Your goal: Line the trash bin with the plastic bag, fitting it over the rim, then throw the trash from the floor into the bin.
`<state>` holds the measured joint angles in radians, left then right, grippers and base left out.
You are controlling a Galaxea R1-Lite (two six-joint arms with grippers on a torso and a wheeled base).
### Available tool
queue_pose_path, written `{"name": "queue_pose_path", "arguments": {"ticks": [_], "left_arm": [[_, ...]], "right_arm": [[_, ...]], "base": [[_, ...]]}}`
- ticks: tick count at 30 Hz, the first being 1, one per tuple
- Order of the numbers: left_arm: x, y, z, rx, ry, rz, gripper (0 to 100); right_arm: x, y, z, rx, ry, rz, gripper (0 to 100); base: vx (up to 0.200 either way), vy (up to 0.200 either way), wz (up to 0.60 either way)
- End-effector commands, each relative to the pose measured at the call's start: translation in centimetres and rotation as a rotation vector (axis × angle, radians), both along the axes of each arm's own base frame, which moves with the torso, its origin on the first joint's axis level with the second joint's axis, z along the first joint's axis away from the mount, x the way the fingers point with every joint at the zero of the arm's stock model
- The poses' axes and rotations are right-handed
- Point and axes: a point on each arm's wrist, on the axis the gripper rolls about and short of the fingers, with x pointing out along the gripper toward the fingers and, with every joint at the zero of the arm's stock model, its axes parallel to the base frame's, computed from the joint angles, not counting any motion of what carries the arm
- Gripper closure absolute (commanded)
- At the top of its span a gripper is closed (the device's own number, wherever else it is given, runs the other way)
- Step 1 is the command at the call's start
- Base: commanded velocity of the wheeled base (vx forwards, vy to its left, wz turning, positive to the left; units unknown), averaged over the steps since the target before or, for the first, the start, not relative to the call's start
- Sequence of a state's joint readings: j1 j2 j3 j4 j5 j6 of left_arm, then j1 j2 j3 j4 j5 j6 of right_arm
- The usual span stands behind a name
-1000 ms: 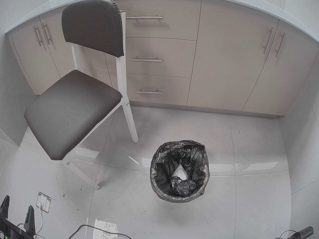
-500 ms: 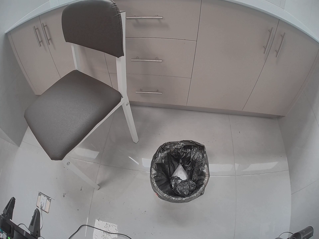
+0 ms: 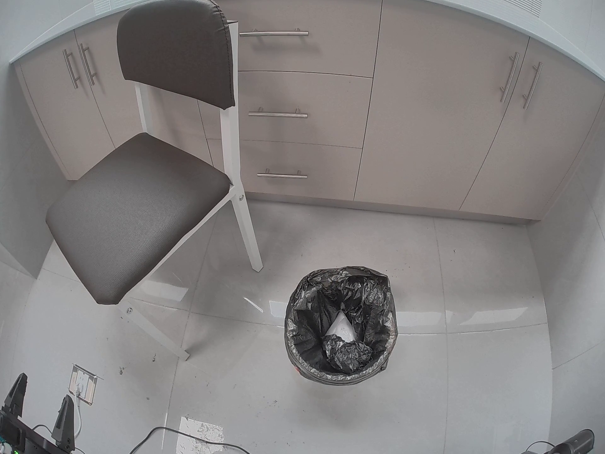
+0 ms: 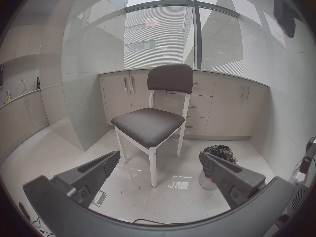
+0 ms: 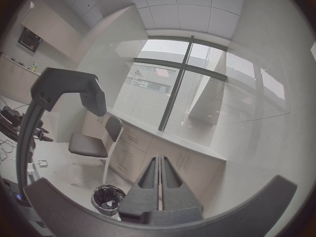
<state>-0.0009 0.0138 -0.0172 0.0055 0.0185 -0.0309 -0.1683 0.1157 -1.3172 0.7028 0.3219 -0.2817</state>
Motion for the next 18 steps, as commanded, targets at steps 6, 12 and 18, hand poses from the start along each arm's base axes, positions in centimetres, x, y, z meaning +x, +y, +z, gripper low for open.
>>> {"name": "queue_pose_path", "arguments": {"ticks": [6, 12, 18], "left_arm": [[0.0, 0.0, -0.5, 0.006, 0.001, 0.001, 0], [0.0, 0.0, -0.4, 0.006, 0.0, -0.001, 0], [0.0, 0.0, -0.5, 0.006, 0.001, -0.001, 0]], "right_arm": [[3.4, -2.4, -2.8, 0.008, 0.199, 0.187, 100], [6.9, -3.0, -5.9, 0.091, 0.388, 0.241, 100], [10.0, -3.5, -9.5, 0.021, 0.416, 0.283, 100]], "base": [[0.0, 0.0, 0.0], [0.0, 0.0, 0.0], [0.0, 0.0, 0.0]]}}
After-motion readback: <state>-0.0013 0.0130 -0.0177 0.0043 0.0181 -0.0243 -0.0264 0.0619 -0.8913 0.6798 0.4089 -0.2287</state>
